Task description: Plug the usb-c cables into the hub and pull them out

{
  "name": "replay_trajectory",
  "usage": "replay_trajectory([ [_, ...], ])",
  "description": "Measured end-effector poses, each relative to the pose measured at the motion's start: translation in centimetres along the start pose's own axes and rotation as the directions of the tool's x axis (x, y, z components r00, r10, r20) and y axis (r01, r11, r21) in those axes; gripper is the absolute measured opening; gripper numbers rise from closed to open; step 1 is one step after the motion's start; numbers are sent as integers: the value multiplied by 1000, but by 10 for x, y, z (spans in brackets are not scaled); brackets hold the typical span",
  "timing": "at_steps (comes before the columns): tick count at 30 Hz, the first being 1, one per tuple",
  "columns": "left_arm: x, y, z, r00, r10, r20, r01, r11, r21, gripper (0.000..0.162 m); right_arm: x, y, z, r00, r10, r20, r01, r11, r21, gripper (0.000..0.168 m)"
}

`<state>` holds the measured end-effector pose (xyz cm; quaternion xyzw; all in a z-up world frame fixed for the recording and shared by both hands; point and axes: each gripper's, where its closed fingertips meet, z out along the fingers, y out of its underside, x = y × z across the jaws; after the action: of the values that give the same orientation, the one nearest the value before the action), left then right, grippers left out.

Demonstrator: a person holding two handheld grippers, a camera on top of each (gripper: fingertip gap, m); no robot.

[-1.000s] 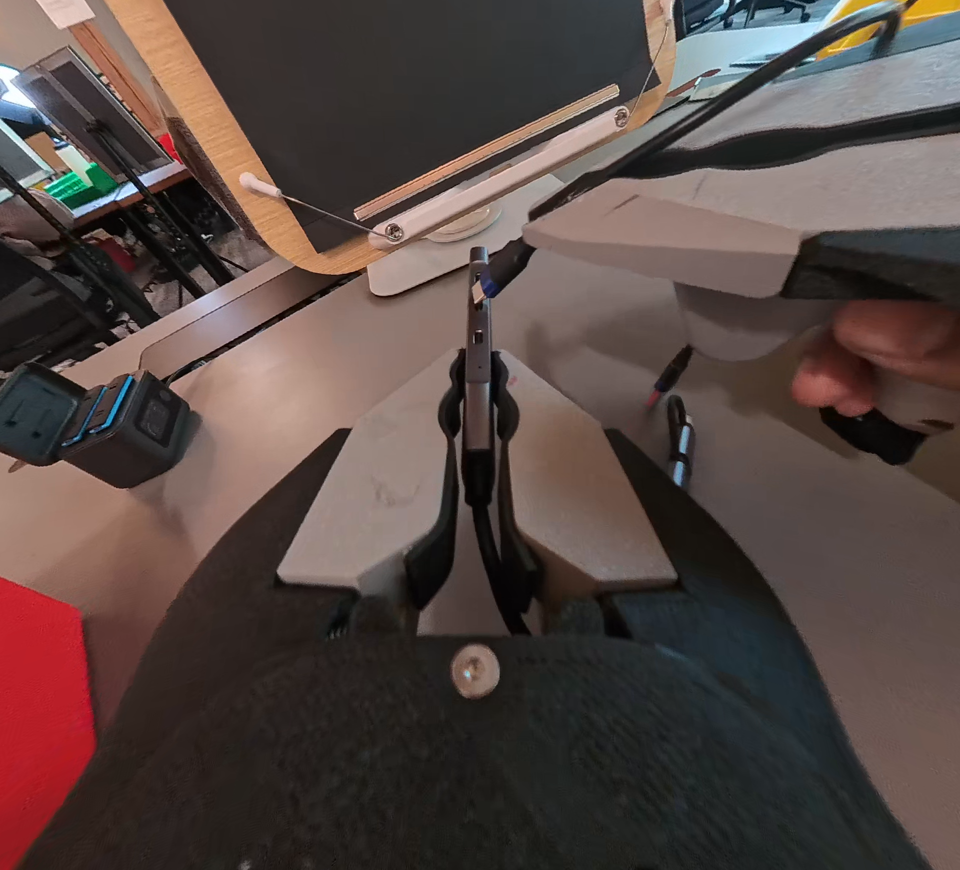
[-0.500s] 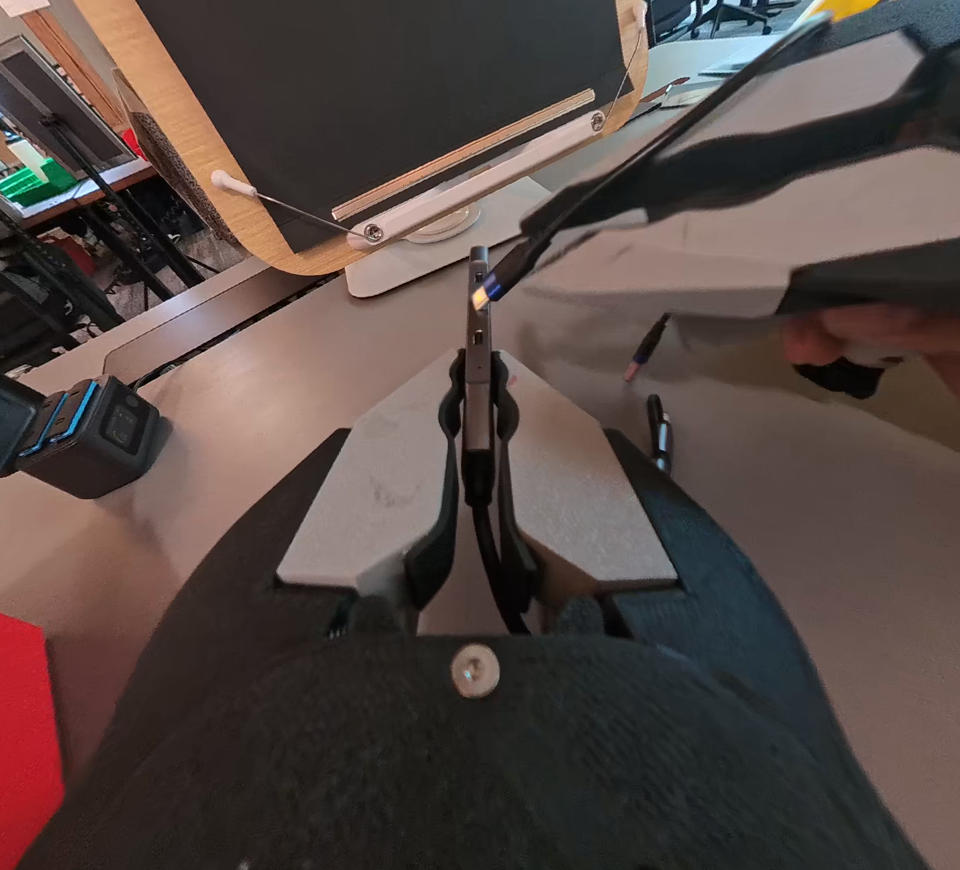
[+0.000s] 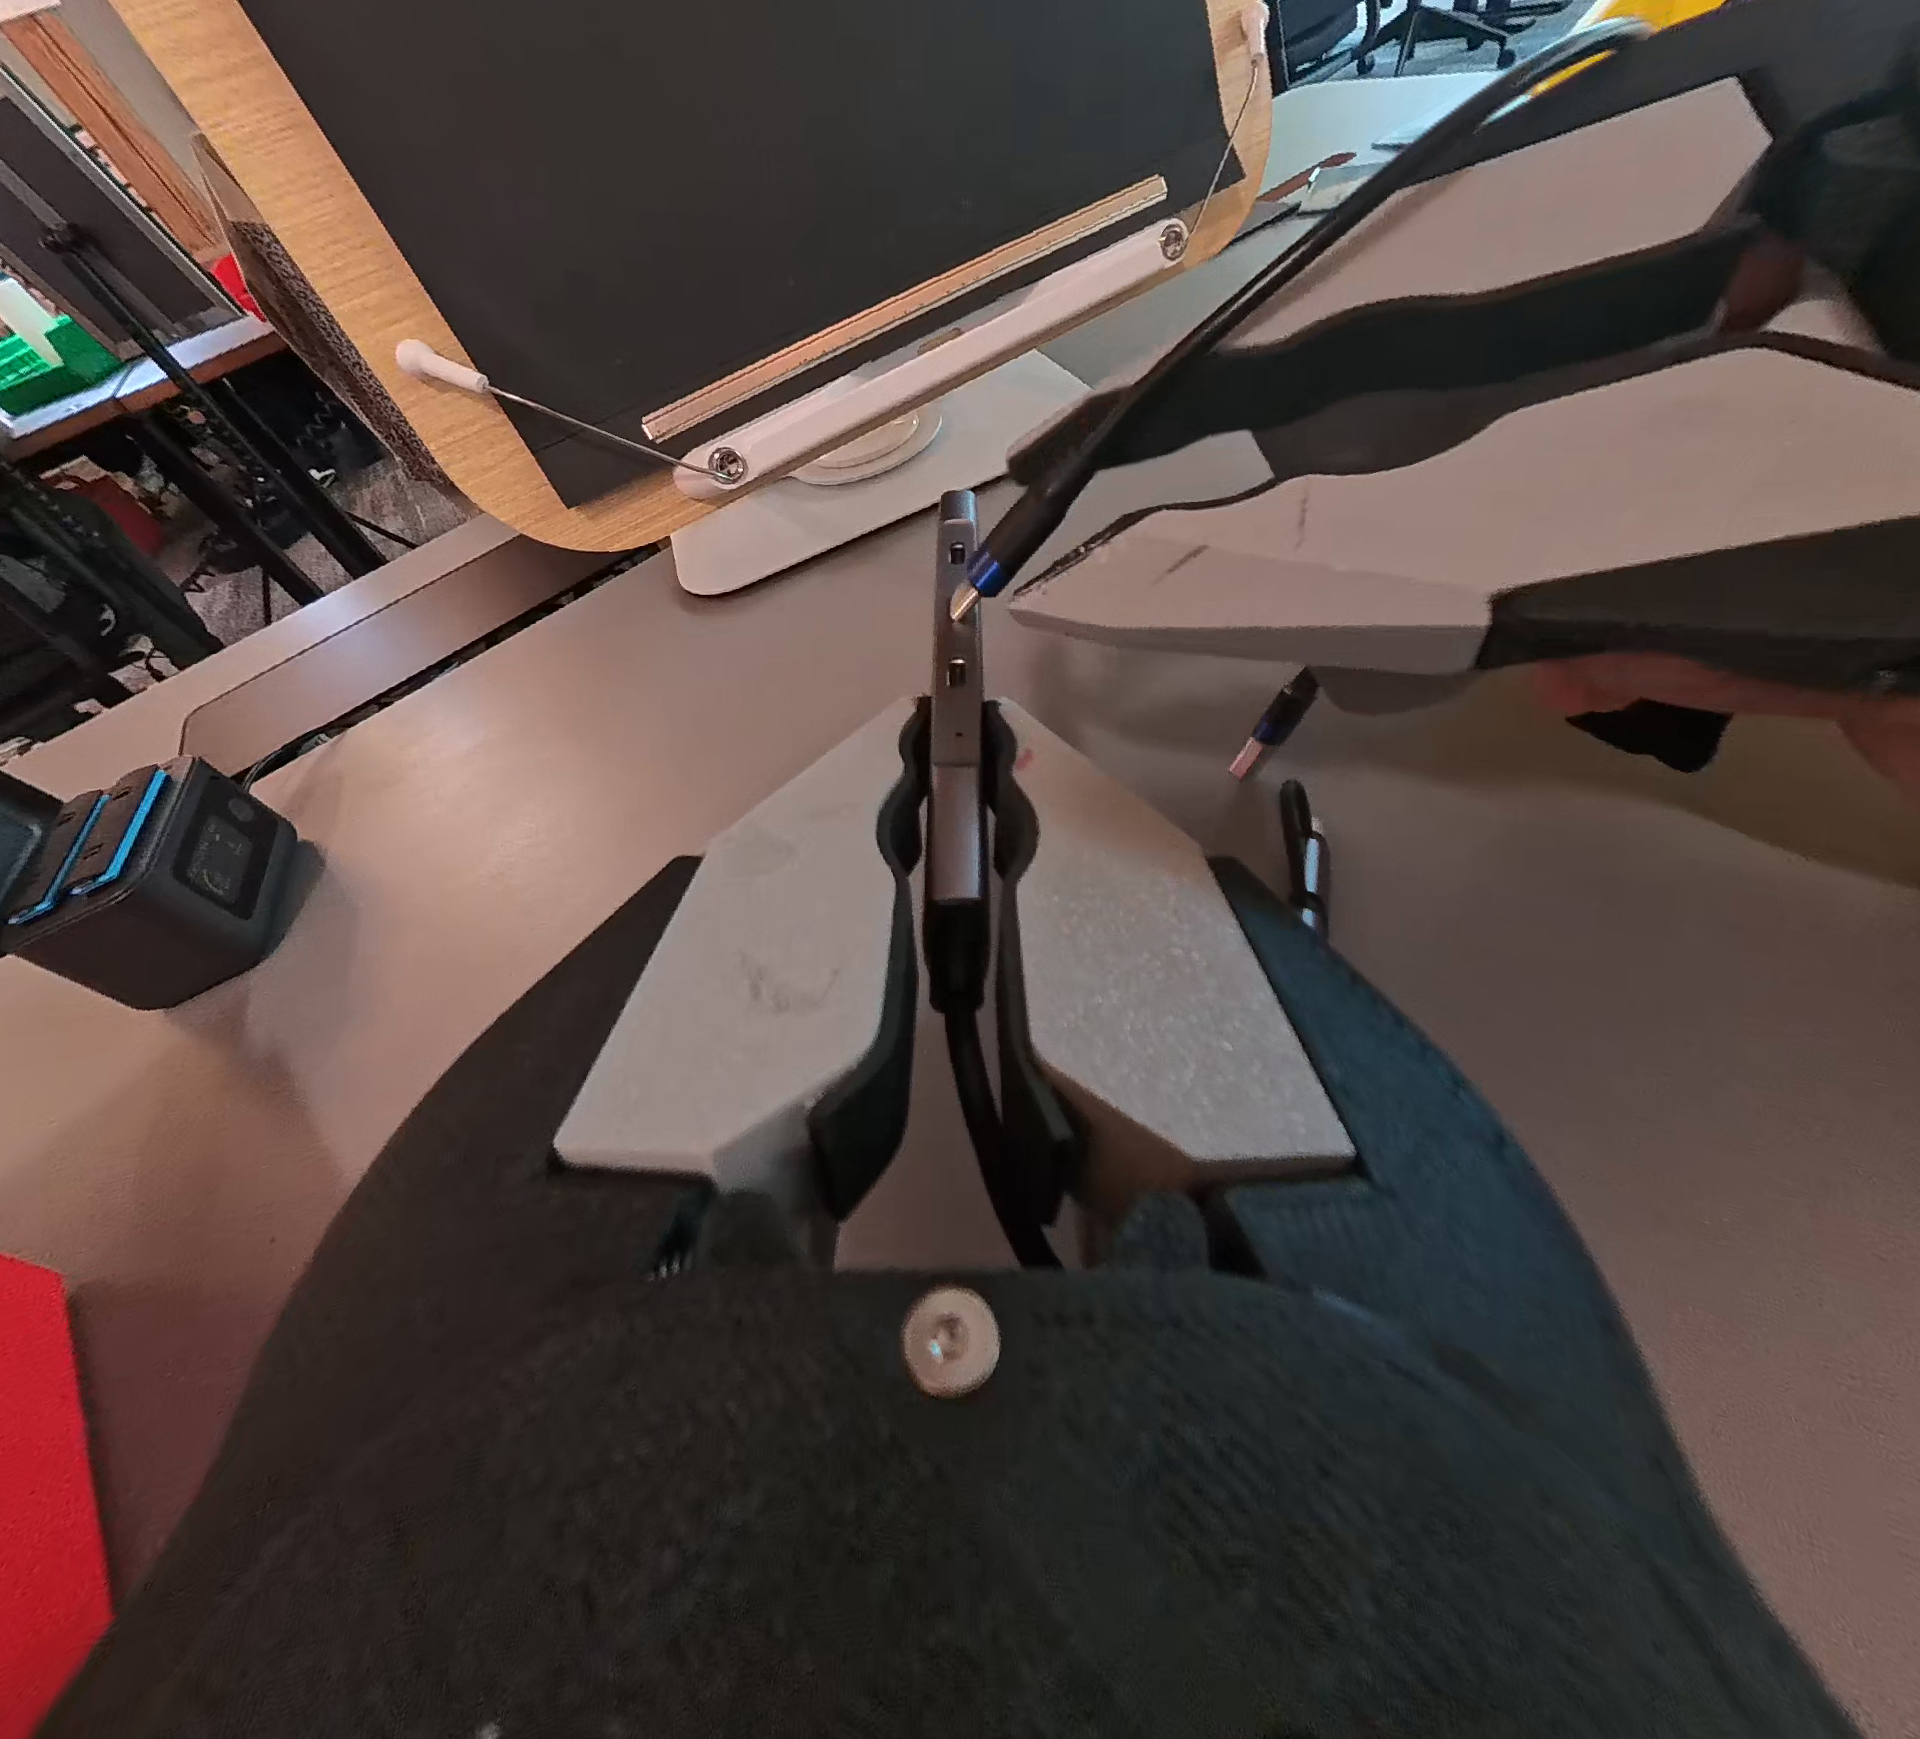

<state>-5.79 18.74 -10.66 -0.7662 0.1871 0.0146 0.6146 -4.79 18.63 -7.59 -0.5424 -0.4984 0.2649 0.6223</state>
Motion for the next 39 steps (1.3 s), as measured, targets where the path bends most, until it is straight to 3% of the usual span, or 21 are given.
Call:
replay_trajectory([
  [8,2,1,1,1000,4,-7,-4,1000,-4,6,-2,0,0,1000,0,16,0,1000,3,11],
  [23,3,0,1,1000,8,-11,-8,1000,-2,6,-1,-3,0,999,36,29,-37,999,17,16],
  [39,2,1,2,999,49,9,-49,999,-9,6,2,2,-4,996,78,30,-77,996,-51,9],
])
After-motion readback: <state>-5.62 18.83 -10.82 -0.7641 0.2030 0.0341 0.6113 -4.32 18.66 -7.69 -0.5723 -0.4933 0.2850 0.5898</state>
